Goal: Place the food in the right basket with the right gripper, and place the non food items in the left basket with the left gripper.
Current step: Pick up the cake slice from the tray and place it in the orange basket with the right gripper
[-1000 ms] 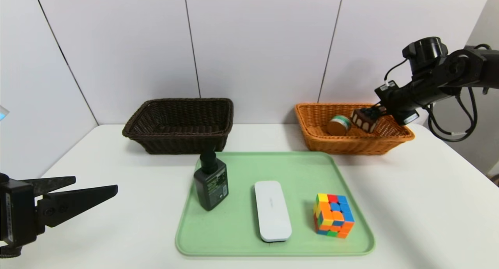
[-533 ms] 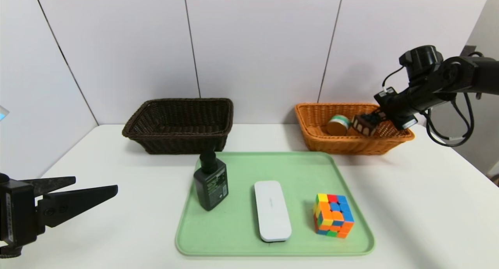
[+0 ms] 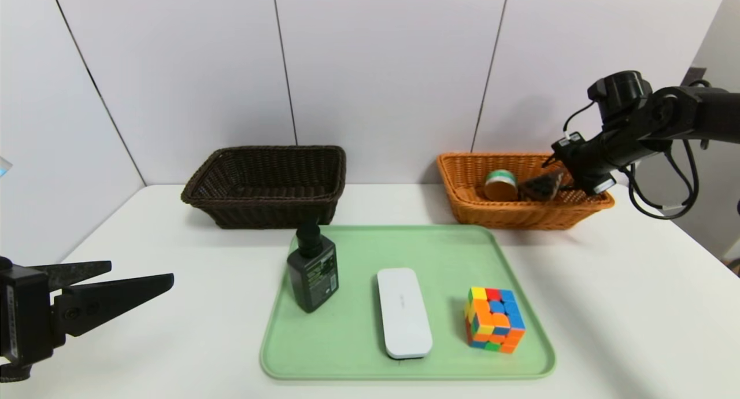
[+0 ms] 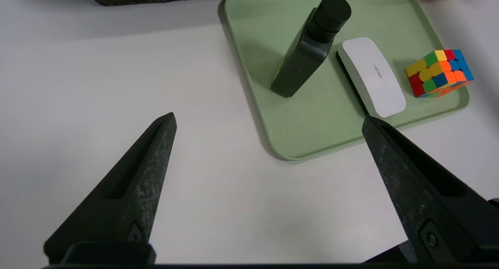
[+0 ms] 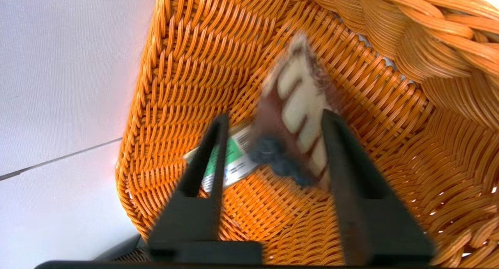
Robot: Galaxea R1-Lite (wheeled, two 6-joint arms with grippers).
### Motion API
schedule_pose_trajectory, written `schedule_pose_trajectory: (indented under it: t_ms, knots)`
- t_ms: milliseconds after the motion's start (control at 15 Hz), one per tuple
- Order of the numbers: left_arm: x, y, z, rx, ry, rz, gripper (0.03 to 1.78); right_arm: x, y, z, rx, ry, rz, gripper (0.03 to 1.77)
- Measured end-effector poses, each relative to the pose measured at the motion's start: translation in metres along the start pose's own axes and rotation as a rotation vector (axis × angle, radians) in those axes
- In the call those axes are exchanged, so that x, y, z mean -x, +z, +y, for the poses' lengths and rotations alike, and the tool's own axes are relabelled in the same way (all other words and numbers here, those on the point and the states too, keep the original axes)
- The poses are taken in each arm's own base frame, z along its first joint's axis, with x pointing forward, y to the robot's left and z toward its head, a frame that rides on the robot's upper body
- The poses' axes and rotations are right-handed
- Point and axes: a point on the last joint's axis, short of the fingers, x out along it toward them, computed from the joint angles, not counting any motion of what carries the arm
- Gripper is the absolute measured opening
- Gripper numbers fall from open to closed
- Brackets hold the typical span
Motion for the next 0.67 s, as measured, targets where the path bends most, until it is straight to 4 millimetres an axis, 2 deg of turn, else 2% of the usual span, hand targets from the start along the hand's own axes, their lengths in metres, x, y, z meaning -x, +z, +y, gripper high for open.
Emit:
schedule_pose_trajectory:
  t_ms: [267, 467, 667]
  knots:
    - [0.0, 0.0, 0.0, -0.001, 0.0, -0.001, 1.69, -0.001, -0.001, -0.001, 0.014, -0.007, -0.001, 1.2]
    - [0.002, 0.003, -0.001, -0.001, -0.001, -0.014, 1.69, 0.001, -0.002, 0.0, 0.028, -0.008, -0.003, 1.36]
    - [0.006, 0.013, -0.003, -0.001, -0.006, -0.045, 1.69, 0.022, -0.007, 0.008, 0.074, 0.028, -0.011, 1.47]
